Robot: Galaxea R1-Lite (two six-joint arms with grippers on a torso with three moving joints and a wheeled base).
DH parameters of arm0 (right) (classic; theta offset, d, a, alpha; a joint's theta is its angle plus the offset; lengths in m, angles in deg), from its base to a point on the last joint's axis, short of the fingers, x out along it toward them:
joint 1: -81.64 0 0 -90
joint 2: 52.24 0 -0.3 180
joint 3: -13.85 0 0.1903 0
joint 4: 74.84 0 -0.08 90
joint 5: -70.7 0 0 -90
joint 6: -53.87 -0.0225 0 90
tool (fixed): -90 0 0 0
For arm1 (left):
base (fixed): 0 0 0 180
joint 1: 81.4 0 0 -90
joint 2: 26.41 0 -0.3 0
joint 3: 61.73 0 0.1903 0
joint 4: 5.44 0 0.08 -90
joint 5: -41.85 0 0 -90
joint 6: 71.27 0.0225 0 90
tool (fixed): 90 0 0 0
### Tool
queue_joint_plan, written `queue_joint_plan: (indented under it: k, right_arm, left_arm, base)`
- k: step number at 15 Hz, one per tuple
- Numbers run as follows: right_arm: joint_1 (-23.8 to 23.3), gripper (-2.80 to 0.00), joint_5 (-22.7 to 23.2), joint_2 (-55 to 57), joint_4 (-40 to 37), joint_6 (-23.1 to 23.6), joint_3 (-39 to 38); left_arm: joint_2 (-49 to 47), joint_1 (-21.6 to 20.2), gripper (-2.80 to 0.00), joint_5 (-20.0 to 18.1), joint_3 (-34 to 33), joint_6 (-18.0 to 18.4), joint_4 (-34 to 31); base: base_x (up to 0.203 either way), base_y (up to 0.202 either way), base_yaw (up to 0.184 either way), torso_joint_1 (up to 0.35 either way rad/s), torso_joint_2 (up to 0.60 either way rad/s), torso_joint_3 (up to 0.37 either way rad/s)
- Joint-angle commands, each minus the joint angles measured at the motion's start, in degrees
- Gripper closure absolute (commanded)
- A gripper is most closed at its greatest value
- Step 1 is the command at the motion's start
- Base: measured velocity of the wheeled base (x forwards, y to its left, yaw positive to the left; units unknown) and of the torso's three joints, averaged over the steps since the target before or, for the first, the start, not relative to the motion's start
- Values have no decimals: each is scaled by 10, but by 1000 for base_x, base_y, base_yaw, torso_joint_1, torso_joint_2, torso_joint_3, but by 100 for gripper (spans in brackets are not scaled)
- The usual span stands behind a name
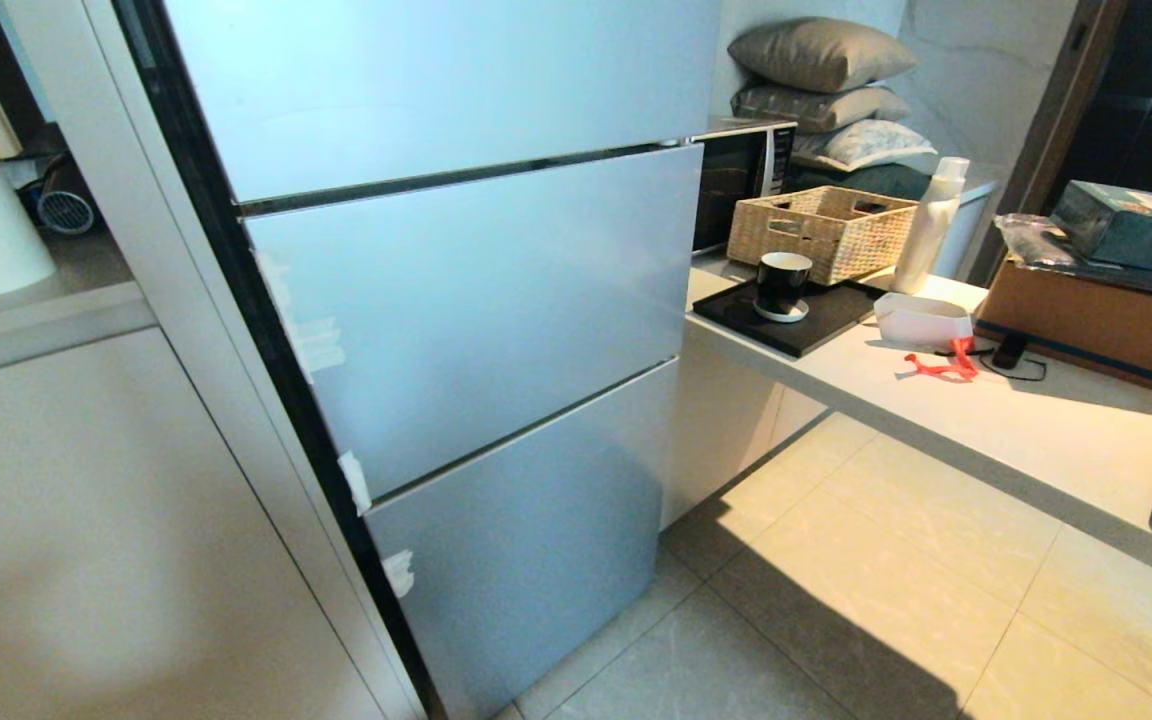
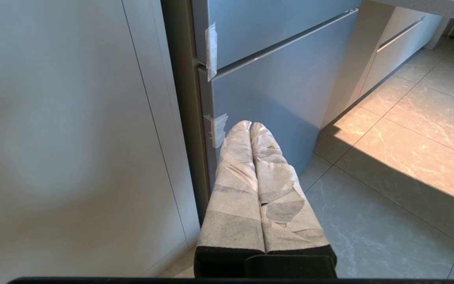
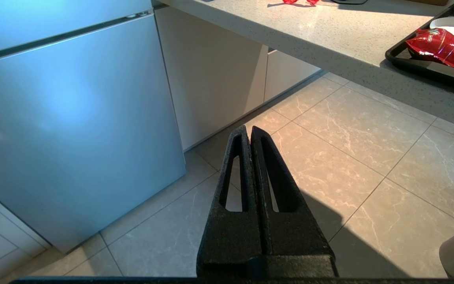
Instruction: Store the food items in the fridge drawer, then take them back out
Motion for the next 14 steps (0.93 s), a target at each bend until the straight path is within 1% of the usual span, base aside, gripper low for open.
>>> queue_joint_plan:
  k: [1, 3, 4, 5, 6, 7, 8, 9, 10, 12, 14]
  right_arm:
    - [0, 0, 0, 1, 1, 0, 0]
    - [0, 0, 0, 0, 0, 0, 0]
    - [0, 0, 0, 1, 0, 0, 0]
    - [0, 0, 0, 1, 1, 0, 0]
    - [0, 0, 0, 1, 1, 0, 0]
    - [0, 0, 0, 0, 0, 0, 0]
    - [0, 0, 0, 1, 0, 0, 0]
    - [0, 0, 0, 1, 0, 0, 0]
    - [0, 0, 0, 1, 0, 0, 0]
    - [0, 0, 0, 1, 1, 0, 0]
    - [0, 0, 0, 0, 0, 0, 0]
  left_arm:
    - [1, 0, 0, 1, -1, 1, 1]
    - [0, 0, 0, -3, 12, -4, 16]
    - [-6, 0, 0, -9, 45, -15, 18]
    - [-19, 0, 0, -15, 80, -31, 17]
    - [-51, 1, 0, -21, 108, -49, 18]
    - [-100, 5, 0, -25, 131, -76, 22]
    - [-154, 10, 0, -29, 149, -109, 34]
    - [-222, 17, 0, -32, 161, -153, 65]
    - [-286, 21, 0, -33, 169, -196, 106]
    - [-410, 26, 0, -30, 185, -290, 210]
    - [-528, 27, 0, -11, 212, -378, 304]
  base:
    - [0, 0, 0, 0, 0, 0]
    - [0, 0, 0, 0, 0, 0]
    - [0, 0, 0, 0, 0, 0]
    - [0, 0, 0, 0, 0, 0]
    - [0, 0, 0, 0, 0, 0]
    - [0, 0, 0, 0, 0, 0]
    - [0, 0, 0, 0, 0, 0]
    - [0, 0, 0, 0, 0, 0]
    - [0, 0, 0, 0, 0, 0]
    - [0, 0, 0, 0, 0, 0]
    - [0, 0, 0, 0, 0, 0]
